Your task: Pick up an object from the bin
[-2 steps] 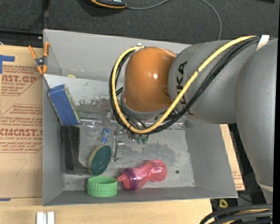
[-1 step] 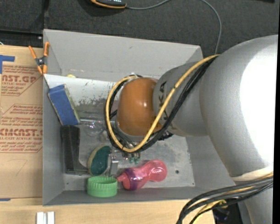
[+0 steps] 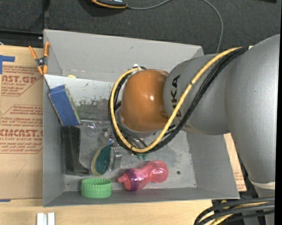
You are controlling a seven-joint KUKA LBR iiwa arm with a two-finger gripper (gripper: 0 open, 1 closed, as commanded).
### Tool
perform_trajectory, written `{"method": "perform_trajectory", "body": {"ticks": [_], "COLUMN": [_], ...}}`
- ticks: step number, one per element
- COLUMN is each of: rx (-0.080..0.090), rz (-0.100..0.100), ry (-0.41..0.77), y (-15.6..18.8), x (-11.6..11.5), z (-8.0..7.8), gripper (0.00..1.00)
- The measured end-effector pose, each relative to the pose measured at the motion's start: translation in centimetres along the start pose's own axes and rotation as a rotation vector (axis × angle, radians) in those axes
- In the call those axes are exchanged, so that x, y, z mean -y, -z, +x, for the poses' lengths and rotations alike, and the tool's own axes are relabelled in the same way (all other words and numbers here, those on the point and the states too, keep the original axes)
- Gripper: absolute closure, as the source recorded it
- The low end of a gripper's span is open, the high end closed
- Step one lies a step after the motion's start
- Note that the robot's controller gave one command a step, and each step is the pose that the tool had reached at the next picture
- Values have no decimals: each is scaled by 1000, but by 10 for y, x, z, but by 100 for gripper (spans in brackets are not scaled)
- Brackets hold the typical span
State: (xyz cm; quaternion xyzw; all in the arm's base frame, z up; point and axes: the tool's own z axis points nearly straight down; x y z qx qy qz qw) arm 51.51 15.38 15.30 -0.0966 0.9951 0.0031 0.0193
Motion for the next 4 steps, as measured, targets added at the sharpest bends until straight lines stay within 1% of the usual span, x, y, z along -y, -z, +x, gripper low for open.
{"method": "perform_trajectory", "body": {"ticks": [1, 2, 3, 4], "rx": [-3, -3, 1, 1], "rz": [0, 1, -1, -1], "ry": [-1, 25, 161, 110], "y": [-1, -3, 39, 89], "x": [0, 0, -3, 0], "z": [1, 0, 15, -3], "gripper": [100, 100, 100, 100]}}
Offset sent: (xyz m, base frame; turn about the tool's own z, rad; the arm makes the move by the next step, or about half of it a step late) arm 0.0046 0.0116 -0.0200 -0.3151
